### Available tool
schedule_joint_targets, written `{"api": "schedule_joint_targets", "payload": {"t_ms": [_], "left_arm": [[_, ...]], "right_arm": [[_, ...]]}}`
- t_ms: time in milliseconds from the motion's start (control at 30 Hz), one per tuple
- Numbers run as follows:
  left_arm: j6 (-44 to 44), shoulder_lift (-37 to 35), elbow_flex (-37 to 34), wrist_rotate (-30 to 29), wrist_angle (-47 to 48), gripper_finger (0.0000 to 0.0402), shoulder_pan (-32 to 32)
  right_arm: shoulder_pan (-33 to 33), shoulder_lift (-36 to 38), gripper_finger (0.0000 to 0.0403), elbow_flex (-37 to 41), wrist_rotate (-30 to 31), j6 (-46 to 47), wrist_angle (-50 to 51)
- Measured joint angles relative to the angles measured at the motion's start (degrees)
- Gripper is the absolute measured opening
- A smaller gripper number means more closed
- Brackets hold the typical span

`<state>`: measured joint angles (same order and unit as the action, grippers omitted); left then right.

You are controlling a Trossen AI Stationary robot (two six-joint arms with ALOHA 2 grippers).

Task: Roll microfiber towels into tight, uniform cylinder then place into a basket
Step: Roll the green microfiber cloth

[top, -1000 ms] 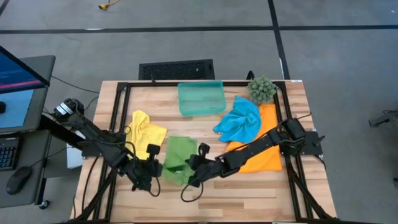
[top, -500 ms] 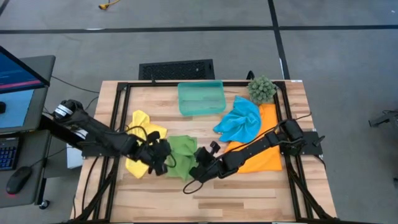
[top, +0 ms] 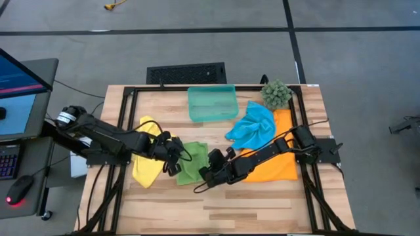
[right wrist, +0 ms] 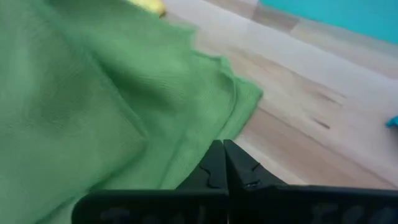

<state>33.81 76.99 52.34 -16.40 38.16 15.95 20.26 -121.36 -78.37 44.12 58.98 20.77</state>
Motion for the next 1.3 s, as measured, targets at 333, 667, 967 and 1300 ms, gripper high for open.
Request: {"api": "schedule_joint_targets", "payload": {"t_ms": [333, 667, 967, 1300], "left_arm": [[-5.67, 0.0, -1.6, -1.75, -0.33, 0.0, -4.12], [-15.07, 0.0, -1.9, 0.66, -2.84, 0.0027, -4.15], [-35.85, 0.0, -1.89, 0.58, -13.77, 0.0029, -0.48], [-47.89, -0.02, -1.4, 2.46, -22.38, 0.0029, 8.49]], "right_arm": [[-0.12, -0.02, 0.001, 0.02, 0.9, -1.68, 0.6], [-0.05, 5.0, 0.0008, 0.09, 2.49, -13.81, 8.92], [3.21, 10.2, 0.0006, 0.02, 10.57, -7.93, 26.84], [5.3, 10.63, 0.0009, 0.04, 14.47, 6.45, 39.34]]}}
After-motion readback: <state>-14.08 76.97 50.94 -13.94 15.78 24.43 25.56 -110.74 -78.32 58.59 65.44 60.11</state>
